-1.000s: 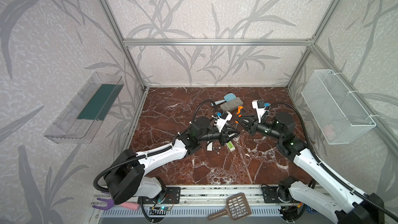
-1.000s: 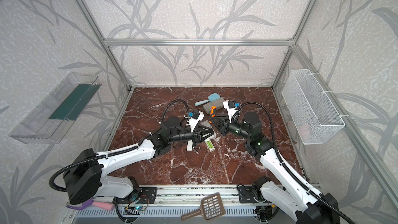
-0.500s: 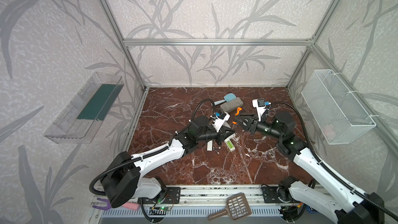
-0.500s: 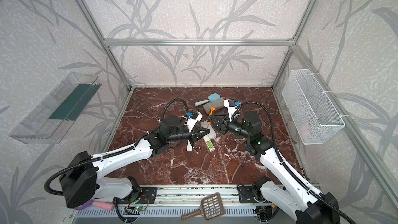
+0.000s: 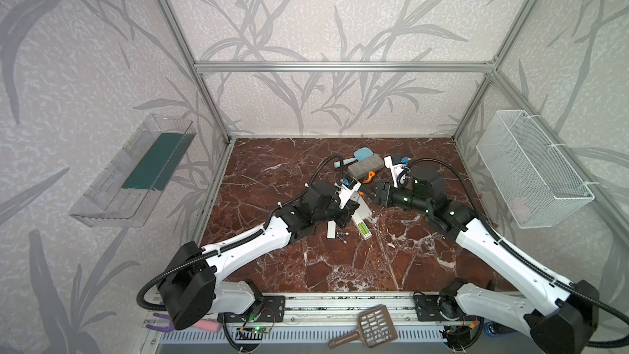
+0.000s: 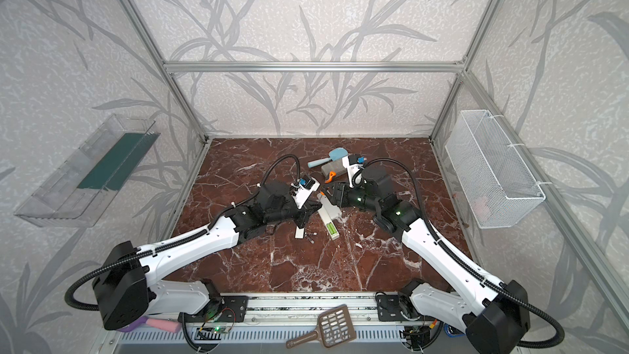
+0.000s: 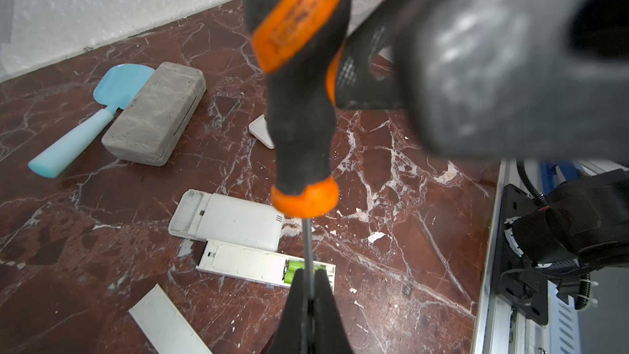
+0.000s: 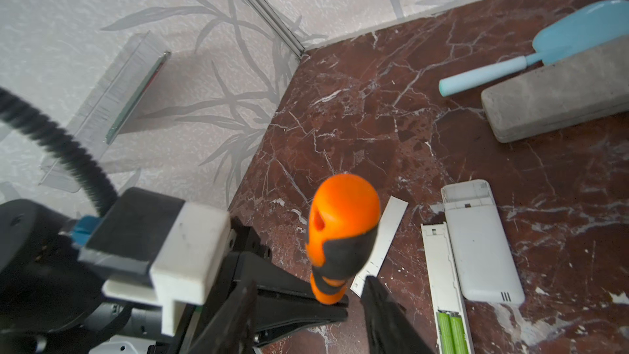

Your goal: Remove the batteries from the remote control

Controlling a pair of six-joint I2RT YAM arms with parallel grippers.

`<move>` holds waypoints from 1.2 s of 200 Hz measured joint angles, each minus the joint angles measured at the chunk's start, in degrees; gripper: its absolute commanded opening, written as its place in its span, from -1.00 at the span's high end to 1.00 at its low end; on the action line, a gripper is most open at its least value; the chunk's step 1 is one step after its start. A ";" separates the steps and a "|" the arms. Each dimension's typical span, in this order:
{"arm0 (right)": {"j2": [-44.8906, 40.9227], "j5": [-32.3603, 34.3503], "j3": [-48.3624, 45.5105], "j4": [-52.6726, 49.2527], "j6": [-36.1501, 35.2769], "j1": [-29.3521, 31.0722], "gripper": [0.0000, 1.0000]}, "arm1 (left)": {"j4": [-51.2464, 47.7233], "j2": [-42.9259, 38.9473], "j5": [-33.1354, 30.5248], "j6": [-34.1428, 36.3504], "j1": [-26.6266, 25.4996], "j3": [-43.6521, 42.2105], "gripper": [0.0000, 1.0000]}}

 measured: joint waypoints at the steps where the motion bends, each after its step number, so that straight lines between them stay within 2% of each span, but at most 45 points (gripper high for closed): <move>1: 0.15 0.11 0.04 -0.07 0.09 0.07 -0.03 | -0.02 0.00 -0.02 0.00 0.00 0.00 1.00; 52: 4.04 1.62 1.31 -0.42 2.58 0.52 -0.03 | -0.50 -0.20 -1.44 1.01 -0.66 0.00 1.00; 68: 5.62 1.53 2.54 -0.22 2.78 0.74 0.03 | -0.66 -0.42 -1.79 1.33 -0.79 0.00 1.00; 80: 6.56 1.51 3.28 0.00 2.80 1.01 0.18 | -0.70 -0.55 -1.99 1.64 -0.83 0.00 1.00; 110: 7.52 1.05 3.69 0.35 3.34 1.46 0.88 | -1.49 -0.68 -2.86 2.32 -0.83 0.00 1.00; 120: 7.58 1.22 3.76 0.33 2.84 1.53 1.00 | -1.75 -0.81 -3.06 2.54 -0.83 0.00 1.00; 129: 7.58 1.16 3.76 0.33 2.56 1.64 1.00 | -1.95 -1.03 -3.15 2.71 -0.83 0.00 0.83; 143: 7.50 1.38 3.76 0.35 1.70 1.75 1.00 | -2.32 -1.49 -3.34 3.26 -0.85 0.00 0.24; 151: 7.43 2.08 3.74 0.07 0.79 1.88 1.00 | -2.29 -1.88 -3.45 3.39 -0.83 -0.11 -0.02; 165: 6.95 3.91 3.65 -0.31 -1.57 2.25 1.00 | -1.14 -3.08 -3.69 2.60 -0.83 -1.11 -0.27; 196: 2.95 9.99 0.35 -0.20 -9.03 4.55 1.00 | 3.13 -5.51 -3.45 -1.99 0.37 -5.53 -0.33; 240: 0.24 13.77 -7.63 2.40 -19.32 8.00 1.00 | 6.05 -3.63 -1.55 -14.36 3.52 -7.63 -0.14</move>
